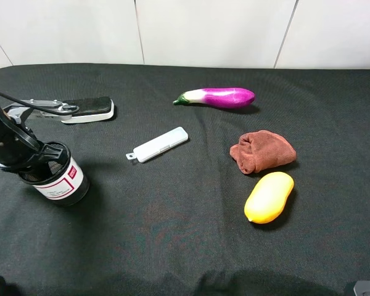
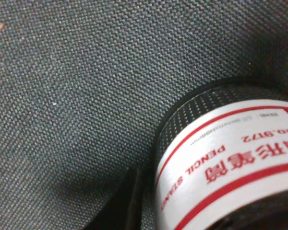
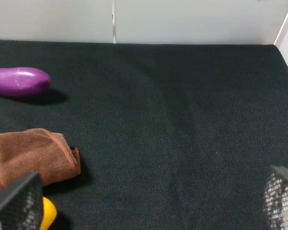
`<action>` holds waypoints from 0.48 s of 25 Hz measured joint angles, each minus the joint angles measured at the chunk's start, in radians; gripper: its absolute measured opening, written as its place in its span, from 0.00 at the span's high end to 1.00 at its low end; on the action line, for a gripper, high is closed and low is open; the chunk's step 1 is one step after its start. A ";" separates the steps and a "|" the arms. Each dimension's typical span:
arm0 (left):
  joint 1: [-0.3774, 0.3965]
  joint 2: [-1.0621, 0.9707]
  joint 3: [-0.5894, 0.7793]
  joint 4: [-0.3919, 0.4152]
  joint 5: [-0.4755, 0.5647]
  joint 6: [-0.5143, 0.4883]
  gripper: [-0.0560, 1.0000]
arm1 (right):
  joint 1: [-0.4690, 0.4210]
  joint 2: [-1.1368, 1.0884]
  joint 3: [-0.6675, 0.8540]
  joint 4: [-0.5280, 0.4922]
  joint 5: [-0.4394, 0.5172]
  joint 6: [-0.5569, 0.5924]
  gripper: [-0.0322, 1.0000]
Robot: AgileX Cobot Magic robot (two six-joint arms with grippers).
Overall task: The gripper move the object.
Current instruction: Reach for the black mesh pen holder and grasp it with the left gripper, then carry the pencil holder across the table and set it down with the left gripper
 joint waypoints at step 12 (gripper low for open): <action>0.000 -0.007 -0.092 0.000 0.119 -0.001 0.78 | 0.000 0.000 0.000 0.000 0.000 0.000 0.30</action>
